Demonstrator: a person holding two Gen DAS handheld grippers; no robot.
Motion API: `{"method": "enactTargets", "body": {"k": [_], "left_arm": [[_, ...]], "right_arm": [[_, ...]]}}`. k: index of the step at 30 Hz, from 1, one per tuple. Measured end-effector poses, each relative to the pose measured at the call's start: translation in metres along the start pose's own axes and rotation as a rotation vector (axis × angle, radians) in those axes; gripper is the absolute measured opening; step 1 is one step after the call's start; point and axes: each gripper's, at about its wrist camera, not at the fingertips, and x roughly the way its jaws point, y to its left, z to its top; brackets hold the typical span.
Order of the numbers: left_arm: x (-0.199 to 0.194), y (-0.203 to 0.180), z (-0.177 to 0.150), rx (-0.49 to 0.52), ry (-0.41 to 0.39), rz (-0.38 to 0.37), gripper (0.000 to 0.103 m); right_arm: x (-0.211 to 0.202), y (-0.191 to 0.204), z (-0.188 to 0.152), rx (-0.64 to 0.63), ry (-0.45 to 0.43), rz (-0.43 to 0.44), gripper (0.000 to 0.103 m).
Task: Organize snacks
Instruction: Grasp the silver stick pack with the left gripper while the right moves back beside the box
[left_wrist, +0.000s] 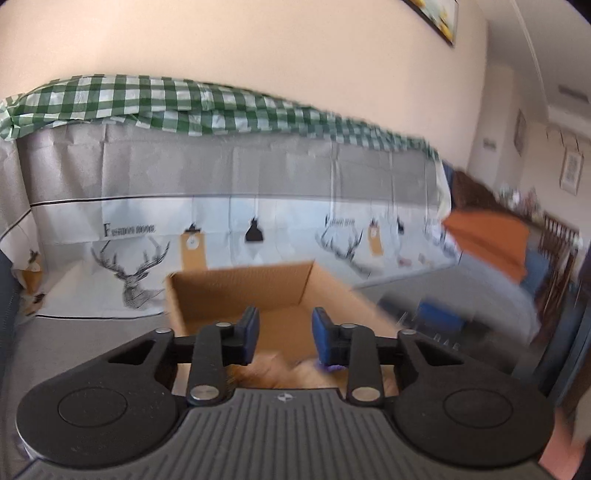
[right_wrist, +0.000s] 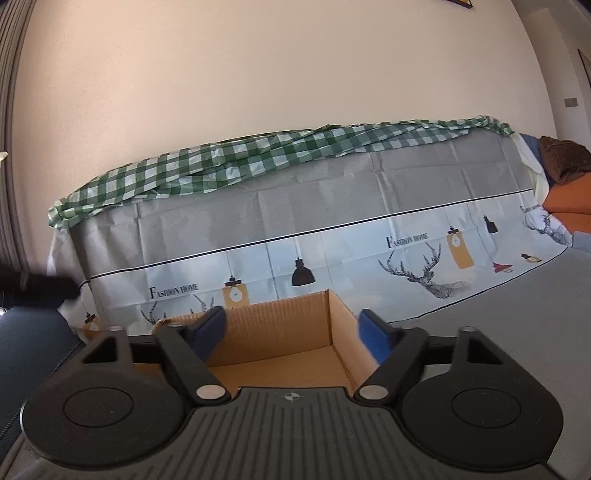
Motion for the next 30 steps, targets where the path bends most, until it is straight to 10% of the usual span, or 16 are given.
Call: {"method": "enactTargets", "body": {"k": [5,8,12,15,17,25,30], "left_arm": [[0.012,0.074,-0.054,0.129,0.14,0.156,0.033],[0.031,0.131,-0.066,-0.052,0.28,0.276,0.036],[0.061,0.169,-0.087,-0.033,0.424,0.456,0.042],[0.078,0.186,-0.1,0.0,0.514,0.507,0.062],[0.082,0.191,-0.102,0.03,0.52,0.523,0.094],[0.102,0.202,-0.1,-0.002,0.538,0.47,0.093],[0.106,0.21,-0.099,-0.094,0.576,0.434,0.075]], "right_arm": [[-0.003,-0.009,0.001,0.034,0.032,0.042,0.055],[0.0,-0.013,0.001,0.05,0.064,0.049,0.057],[0.003,-0.011,0.001,0.035,0.084,0.041,0.058],[0.007,-0.007,-0.001,0.011,0.099,0.034,0.059],[0.008,-0.005,-0.001,-0.007,0.107,0.033,0.06],[0.014,-0.001,-0.002,-0.034,0.138,0.021,0.063],[0.014,0.004,-0.003,-0.058,0.143,0.022,0.064]]}}
